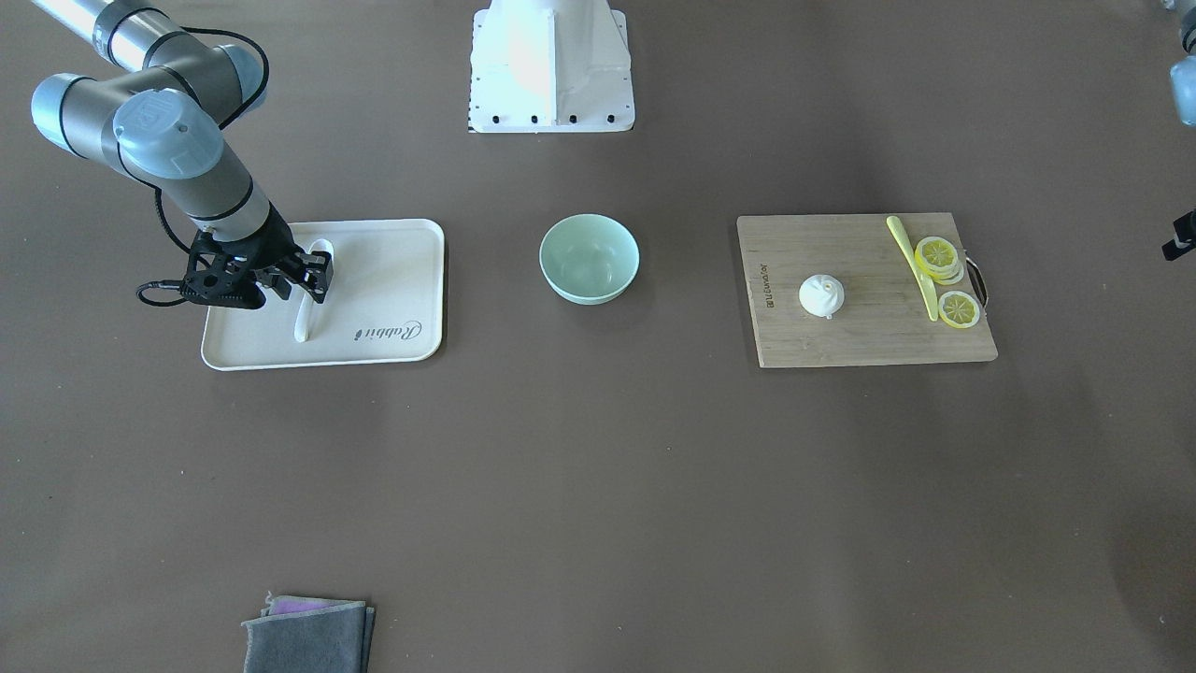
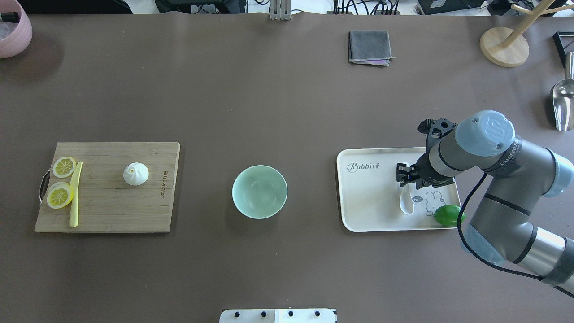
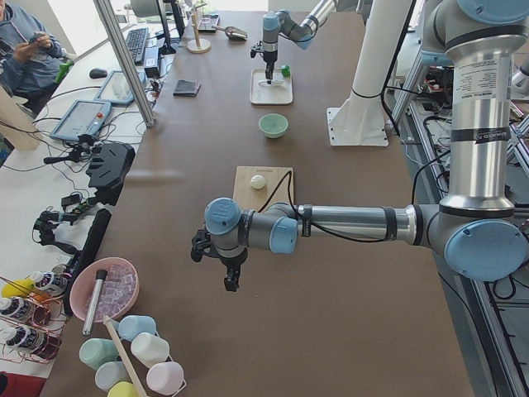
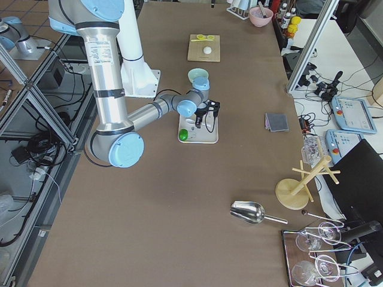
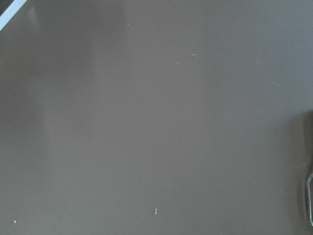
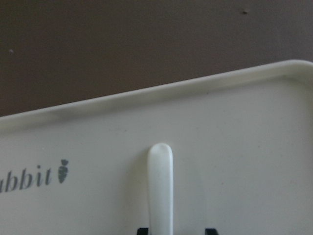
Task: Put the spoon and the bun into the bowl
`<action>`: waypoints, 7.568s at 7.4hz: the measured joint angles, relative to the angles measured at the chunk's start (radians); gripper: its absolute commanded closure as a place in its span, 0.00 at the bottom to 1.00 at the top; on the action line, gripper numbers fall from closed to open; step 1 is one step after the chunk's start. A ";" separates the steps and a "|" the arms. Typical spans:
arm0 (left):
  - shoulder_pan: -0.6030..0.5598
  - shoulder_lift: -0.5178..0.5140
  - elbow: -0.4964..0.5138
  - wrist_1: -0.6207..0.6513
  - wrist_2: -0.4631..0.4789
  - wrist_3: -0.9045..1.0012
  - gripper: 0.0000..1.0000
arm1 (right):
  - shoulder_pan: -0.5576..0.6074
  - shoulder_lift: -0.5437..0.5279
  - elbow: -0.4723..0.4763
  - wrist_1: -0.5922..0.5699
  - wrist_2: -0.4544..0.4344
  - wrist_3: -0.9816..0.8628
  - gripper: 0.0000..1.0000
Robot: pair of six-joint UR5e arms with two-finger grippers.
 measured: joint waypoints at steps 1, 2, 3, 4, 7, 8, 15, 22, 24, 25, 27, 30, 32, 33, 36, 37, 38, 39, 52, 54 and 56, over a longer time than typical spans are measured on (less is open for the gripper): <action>0.000 -0.007 0.001 -0.001 0.000 -0.024 0.02 | 0.000 0.000 0.000 0.000 0.000 0.000 1.00; 0.003 -0.014 0.001 -0.004 0.000 -0.053 0.02 | 0.000 0.000 0.000 -0.001 0.000 0.000 1.00; 0.006 -0.018 0.001 -0.005 0.000 -0.068 0.02 | 0.000 0.003 0.000 -0.001 0.000 0.000 1.00; 0.010 -0.019 0.000 -0.005 -0.001 -0.075 0.02 | 0.001 0.006 0.002 -0.002 0.000 0.001 1.00; 0.047 -0.029 -0.034 -0.005 -0.011 -0.174 0.02 | 0.018 0.112 0.025 -0.142 0.006 0.025 1.00; 0.099 -0.045 -0.058 -0.003 -0.012 -0.257 0.02 | 0.018 0.191 0.031 -0.241 0.007 0.057 1.00; 0.506 -0.180 -0.154 -0.007 0.047 -0.801 0.02 | -0.198 0.576 0.031 -0.481 -0.170 0.683 1.00; 0.588 -0.265 -0.186 -0.001 0.052 -1.007 0.02 | -0.266 0.671 -0.145 -0.444 -0.427 0.875 0.77; 0.620 -0.265 -0.199 -0.001 0.056 -1.041 0.02 | -0.264 0.670 -0.155 -0.432 -0.437 0.903 0.00; 0.642 -0.265 -0.198 -0.002 0.062 -1.057 0.03 | -0.262 0.669 -0.155 -0.427 -0.437 0.908 0.00; 0.679 -0.279 -0.178 -0.006 0.104 -1.065 0.13 | -0.246 0.665 -0.146 -0.424 -0.429 0.901 0.00; 0.702 -0.320 -0.128 -0.006 0.128 -1.064 0.80 | -0.229 0.614 -0.081 -0.424 -0.415 0.871 0.00; 0.698 -0.323 -0.126 -0.003 0.129 -1.062 1.00 | -0.221 0.596 -0.055 -0.425 -0.402 0.862 0.00; 0.692 -0.323 -0.129 -0.001 0.129 -1.061 1.00 | -0.219 0.588 -0.043 -0.425 -0.399 0.860 0.00; 0.678 -0.323 -0.152 0.004 0.125 -1.061 1.00 | -0.218 0.581 -0.031 -0.427 -0.395 0.859 0.00; 0.677 -0.331 -0.174 0.026 0.122 -1.066 1.00 | -0.214 0.575 -0.018 -0.430 -0.389 0.855 0.00; 0.678 -0.365 -0.198 0.084 0.120 -1.074 1.00 | -0.202 0.552 0.013 -0.432 -0.374 0.839 0.00; 0.690 -0.433 -0.209 0.158 0.119 -1.101 1.00 | -0.187 0.516 0.049 -0.431 -0.355 0.810 0.00; 0.850 -0.654 -0.190 0.241 0.204 -1.357 0.02 | 0.046 0.213 0.194 -0.422 -0.107 0.313 0.00; 0.764 -0.531 -0.238 0.278 0.202 -1.118 0.02 | 0.133 0.129 0.190 -0.421 -0.019 0.071 0.00; 0.624 -0.417 -0.239 0.305 0.201 -0.792 0.02 | 0.215 0.047 0.171 -0.416 0.038 -0.140 0.00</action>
